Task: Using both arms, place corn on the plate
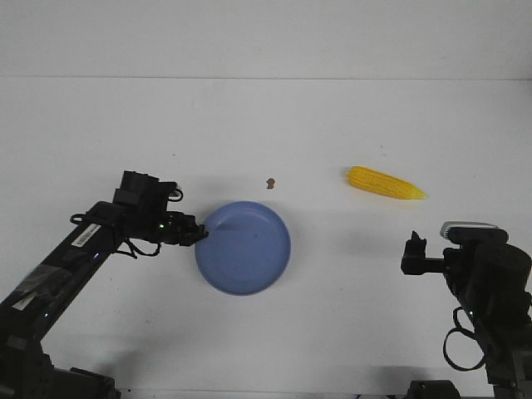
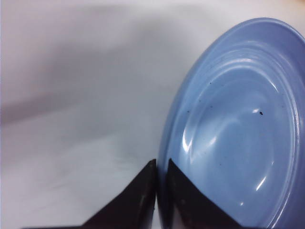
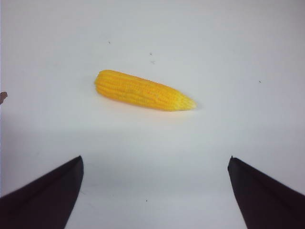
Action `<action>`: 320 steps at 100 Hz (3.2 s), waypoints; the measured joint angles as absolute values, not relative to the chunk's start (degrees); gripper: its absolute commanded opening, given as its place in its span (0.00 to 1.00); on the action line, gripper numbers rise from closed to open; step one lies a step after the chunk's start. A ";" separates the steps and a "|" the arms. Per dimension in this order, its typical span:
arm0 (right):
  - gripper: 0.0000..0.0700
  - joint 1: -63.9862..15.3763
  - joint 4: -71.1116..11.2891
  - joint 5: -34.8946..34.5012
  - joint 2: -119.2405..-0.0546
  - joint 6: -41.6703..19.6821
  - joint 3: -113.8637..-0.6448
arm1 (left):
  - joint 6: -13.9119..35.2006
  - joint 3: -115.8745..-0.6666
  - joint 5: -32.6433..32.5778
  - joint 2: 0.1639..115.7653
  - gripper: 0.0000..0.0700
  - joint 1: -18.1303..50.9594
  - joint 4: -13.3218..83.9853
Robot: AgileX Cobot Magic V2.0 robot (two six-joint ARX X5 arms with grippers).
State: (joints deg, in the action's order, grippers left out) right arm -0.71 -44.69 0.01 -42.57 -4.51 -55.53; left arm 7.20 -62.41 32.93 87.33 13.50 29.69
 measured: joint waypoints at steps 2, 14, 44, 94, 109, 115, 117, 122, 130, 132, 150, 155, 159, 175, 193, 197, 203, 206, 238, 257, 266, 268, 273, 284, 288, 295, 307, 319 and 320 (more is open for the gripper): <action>0.91 -0.71 -44.69 0.01 -42.57 -4.51 -55.53 | 7.18 -62.13 32.93 87.39 0.02 14.09 29.43; 0.91 -0.71 -44.69 0.01 -42.57 -4.51 -55.53 | 7.18 -61.52 32.93 87.72 0.02 16.40 28.34; 0.91 -0.71 -44.69 0.01 -42.57 -4.51 -55.53 | 7.57 -61.54 32.84 91.64 0.02 20.38 27.03; 0.91 -0.71 -44.95 0.01 -42.57 -4.51 -55.53 | 7.42 -61.54 30.37 96.49 0.27 22.90 26.96; 0.91 -0.71 -45.19 0.01 -42.57 -4.51 -55.53 | 7.42 -61.56 31.40 96.47 0.88 22.98 26.92; 0.91 -0.71 -45.23 0.01 -42.57 -4.51 -55.53 | 7.42 -61.95 32.14 96.23 0.91 23.03 26.76; 0.91 -0.71 -45.25 0.01 -42.57 -4.51 -55.53 | 7.42 -62.11 32.14 96.12 0.91 23.16 26.63; 0.91 -0.71 -45.36 0.01 -42.57 -4.51 -55.53 | 7.40 -62.19 32.12 95.90 0.91 23.16 26.30; 0.91 -0.71 -45.54 0.01 -42.57 -4.51 -55.53 | 7.40 -62.13 31.46 95.11 0.91 22.83 26.30; 0.91 -0.71 -45.54 0.01 -42.57 -4.51 -55.53 | 7.40 -62.06 31.20 94.80 0.91 22.65 26.30; 0.91 -0.71 -45.54 0.01 -42.57 -4.51 -55.53 | 6.61 -61.43 30.44 86.48 0.91 19.88 24.99; 0.91 -0.71 -45.56 0.01 -42.57 -4.51 -55.53 | 6.15 -61.45 29.10 82.81 0.91 18.74 24.14; 0.91 -0.71 -45.54 0.01 -42.57 -4.51 -55.53 | 5.32 -61.52 26.96 79.83 0.91 17.74 24.08; 0.91 -0.71 -45.54 0.01 -42.57 -4.21 -55.53 | 1.34 -61.56 14.00 70.94 0.91 13.67 26.22; 0.91 -0.71 -44.18 -0.01 -43.27 -1.50 -55.53 | -0.78 -61.56 11.68 67.31 0.91 8.62 30.11; 0.91 -0.71 -43.44 -0.19 -43.99 -0.84 -55.62 | -0.80 -61.56 11.66 67.59 0.91 7.84 30.65; 0.91 -0.69 -42.17 -1.06 -45.76 0.36 -55.94 | -0.78 -61.56 11.38 68.01 0.91 7.22 30.57; 0.91 -0.69 -41.98 -1.83 -47.05 1.02 -56.40 | -0.78 -61.56 11.29 68.07 0.91 7.16 30.44; 0.91 -0.60 -42.24 -10.66 -69.87 14.15 -69.60 | -0.73 -61.56 11.38 68.07 0.91 7.38 30.44; 0.91 0.12 -43.64 -12.93 -84.09 20.32 -80.97 | -0.71 -61.56 11.38 68.07 0.91 7.38 30.48; 0.91 0.86 -43.97 -16.27 -90.08 22.55 -84.25 | -0.69 -61.56 11.38 68.07 0.91 7.38 30.48; 0.91 0.93 -44.05 -16.58 -91.26 23.03 -84.75 | -0.69 -61.56 11.38 68.07 0.91 7.38 30.46; 0.91 1.02 -44.75 -16.71 -94.08 24.40 -85.97 | -0.67 -61.56 11.38 68.07 0.91 7.38 30.46; 0.91 1.19 -46.52 -16.75 -99.09 26.50 -88.16 | -0.54 -61.56 11.38 68.07 0.91 7.38 30.46; 0.91 1.17 -46.37 -16.73 -100.47 26.98 -88.47 | -0.54 -61.56 11.38 68.07 0.91 7.38 30.46; 0.91 1.17 -45.91 -16.80 -102.24 27.77 -88.49 | -0.54 -61.56 11.38 68.07 0.91 7.38 30.48; 0.91 1.17 -43.44 -16.73 -104.55 28.97 -88.49 | -0.54 -61.56 11.38 68.07 0.91 7.38 30.48; 0.91 1.17 -41.67 -16.73 -105.49 29.61 -88.49 | -0.54 -61.56 11.38 68.07 0.91 7.38 30.48; 0.91 1.17 -41.52 -16.73 -105.58 29.63 -88.49 | -0.54 -61.56 11.38 68.07 0.91 7.38 30.48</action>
